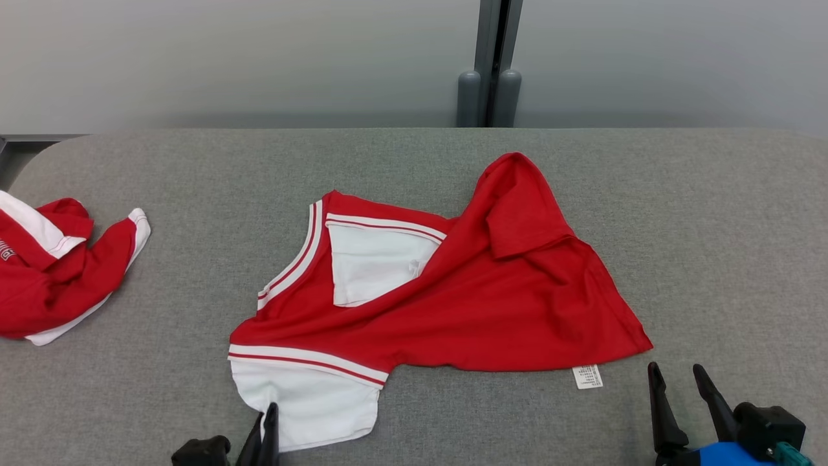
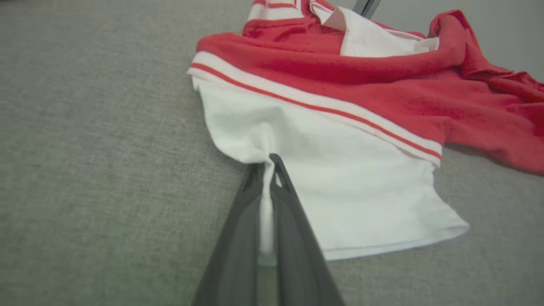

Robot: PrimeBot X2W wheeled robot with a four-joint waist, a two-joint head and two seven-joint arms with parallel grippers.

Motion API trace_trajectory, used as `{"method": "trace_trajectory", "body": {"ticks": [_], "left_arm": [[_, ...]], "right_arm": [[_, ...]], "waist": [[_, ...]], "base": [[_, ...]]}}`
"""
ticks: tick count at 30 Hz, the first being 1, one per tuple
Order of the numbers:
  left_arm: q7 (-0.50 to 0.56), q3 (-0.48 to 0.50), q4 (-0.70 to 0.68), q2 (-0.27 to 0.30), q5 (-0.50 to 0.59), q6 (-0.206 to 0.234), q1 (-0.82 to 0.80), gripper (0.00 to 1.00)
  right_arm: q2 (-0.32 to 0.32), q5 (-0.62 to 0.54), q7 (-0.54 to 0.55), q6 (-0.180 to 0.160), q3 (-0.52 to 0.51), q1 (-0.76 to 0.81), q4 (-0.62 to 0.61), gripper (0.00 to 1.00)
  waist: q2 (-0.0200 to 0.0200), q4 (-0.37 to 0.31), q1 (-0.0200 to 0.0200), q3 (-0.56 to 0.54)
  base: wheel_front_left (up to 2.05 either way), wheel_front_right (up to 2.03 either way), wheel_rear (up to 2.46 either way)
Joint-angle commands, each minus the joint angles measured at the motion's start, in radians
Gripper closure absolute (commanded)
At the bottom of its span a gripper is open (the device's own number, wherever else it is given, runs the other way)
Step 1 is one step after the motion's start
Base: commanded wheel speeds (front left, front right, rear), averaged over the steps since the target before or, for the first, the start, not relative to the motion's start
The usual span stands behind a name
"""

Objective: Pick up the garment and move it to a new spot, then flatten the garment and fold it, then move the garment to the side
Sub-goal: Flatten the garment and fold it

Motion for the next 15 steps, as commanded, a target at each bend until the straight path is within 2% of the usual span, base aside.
{"method": "trace_trajectory", "body": {"ticks": [1,7,15], "left_arm": [[0.002,0.015,-0.037,0.000,-0.017,-0.006,0.005,1.00],[0.001,0.028,-0.155,-0.001,-0.042,-0.007,0.034,1.00],[0.001,-0.010,-0.211,-0.002,-0.052,0.002,0.023,1.00]], "right_arm": [[-0.002,0.002,-0.005,0.000,0.002,-0.028,0.007,0.00],[-0.002,0.026,-0.004,0.000,0.010,-0.093,0.066,0.00],[-0.015,0.028,-0.004,0.000,-0.011,-0.185,0.212,0.00]], "waist": [[0.0000,0.005,0.0000,0.005],[0.0000,0.025,0.0000,0.023],[0.0000,0.056,0.0000,0.052]], "base": [[0.00,0.00,0.00],[0.00,0.00,0.00],[0.00,0.00,0.00]]}}
